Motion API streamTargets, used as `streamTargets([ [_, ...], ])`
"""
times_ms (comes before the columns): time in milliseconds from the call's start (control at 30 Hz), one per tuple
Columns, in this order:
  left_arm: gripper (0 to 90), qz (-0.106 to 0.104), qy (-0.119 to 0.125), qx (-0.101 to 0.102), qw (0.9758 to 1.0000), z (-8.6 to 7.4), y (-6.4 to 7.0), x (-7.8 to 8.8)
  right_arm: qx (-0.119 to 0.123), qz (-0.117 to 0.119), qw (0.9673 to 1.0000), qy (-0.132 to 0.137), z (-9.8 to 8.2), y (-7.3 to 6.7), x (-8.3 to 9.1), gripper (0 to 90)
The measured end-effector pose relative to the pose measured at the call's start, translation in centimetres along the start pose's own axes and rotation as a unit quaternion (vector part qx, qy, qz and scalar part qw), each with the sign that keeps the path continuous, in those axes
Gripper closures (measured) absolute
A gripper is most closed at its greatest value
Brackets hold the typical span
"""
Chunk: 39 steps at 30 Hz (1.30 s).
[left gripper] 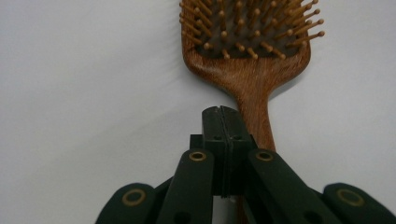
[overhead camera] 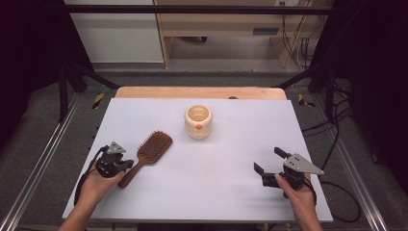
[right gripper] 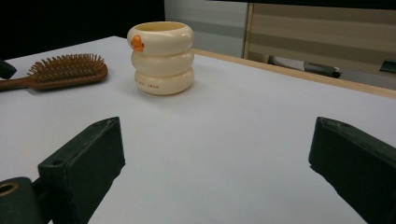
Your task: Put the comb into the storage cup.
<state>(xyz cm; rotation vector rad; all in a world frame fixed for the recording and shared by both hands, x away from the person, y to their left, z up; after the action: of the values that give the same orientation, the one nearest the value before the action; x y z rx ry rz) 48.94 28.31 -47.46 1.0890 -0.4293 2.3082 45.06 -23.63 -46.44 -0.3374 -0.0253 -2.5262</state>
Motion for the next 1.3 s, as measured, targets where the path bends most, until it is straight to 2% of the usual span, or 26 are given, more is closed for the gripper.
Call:
streamTargets([
  [133, 89.6, 0.004, 0.004, 0.002, 1.0, 0.5, 0.3, 0.5, 0.001, 0.001, 1.0, -0.002, 0.0, -0.1, 0.0, 3.6],
  [233, 83.9, 0.012, 0.002, 0.008, 0.9999, 0.5, 0.4, 0.8, 0.0, 0.0, 1.0, -0.002, -0.1, 0.0, -0.1, 3.6],
  [267, 79.9, 0.018, -0.001, 0.01, 0.9998, 0.5, 0.3, 0.9, 0.0, 0.0, 1.0, -0.001, 0.0, 0.0, 0.0, 3.6],
  [367, 56.9, 0.039, 0.006, 0.019, 0.9991, 0.7, 0.4, 1.2, 0.0, -0.001, 1.0, -0.003, -0.1, 0.0, 0.0, 3.5],
  [433, 45.7, 0.049, 0.008, 0.02, 0.9986, 1.0, 0.6, 1.4, 0.0, 0.0, 1.0, -0.003, -0.1, 0.0, 0.0, 3.5],
  [467, 38.2, 0.049, 0.008, 0.021, 0.9985, 1.1, 0.7, 1.5, 0.001, 0.0, 1.0, -0.002, -0.1, -0.1, 0.0, 3.5],
  [533, 30.4, 0.04, 0.013, 0.029, 0.9987, 1.5, 1.1, 1.5, 0.002, -0.001, 1.0, -0.003, -0.1, -0.2, -0.1, 3.5],
  [633, 16.7, 0.038, 0.009, 0.024, 0.9989, 2.0, 1.5, 1.3, 0.002, 0.0, 1.0, -0.004, -0.1, -0.2, -0.1, 3.5],
  [700, 11.0, 0.033, 0.007, 0.021, 0.9992, 2.4, 1.8, 1.2, 0.002, 0.001, 1.0, -0.005, -0.1, -0.3, -0.1, 3.4],
  [900, 7.0, 0.015, -0.014, 0.003, 0.9998, 3.2, 2.7, 0.8, 0.002, 0.002, 1.0, -0.003, 0.0, -0.1, 0.0, 3.5],
  [1300, 6.0, 0.01, -0.041, -0.012, 0.999, 3.9, 3.3, -0.4, 0.002, 0.002, 1.0, -0.004, 0.0, -0.1, 0.0, 3.4],
])
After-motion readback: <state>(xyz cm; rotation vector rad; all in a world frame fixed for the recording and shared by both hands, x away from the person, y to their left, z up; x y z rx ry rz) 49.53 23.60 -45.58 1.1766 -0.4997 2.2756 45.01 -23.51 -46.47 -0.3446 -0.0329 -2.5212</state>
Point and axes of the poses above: each handheld gripper's, and its own axes: x roughly backward along the jaws, z roughly out of its top, y roughly to its right, the point moved 3 cm from there along -x, roughly forward along the jaws, and after that the axes turned 3 degrees about -x, right-handed, at the moved point
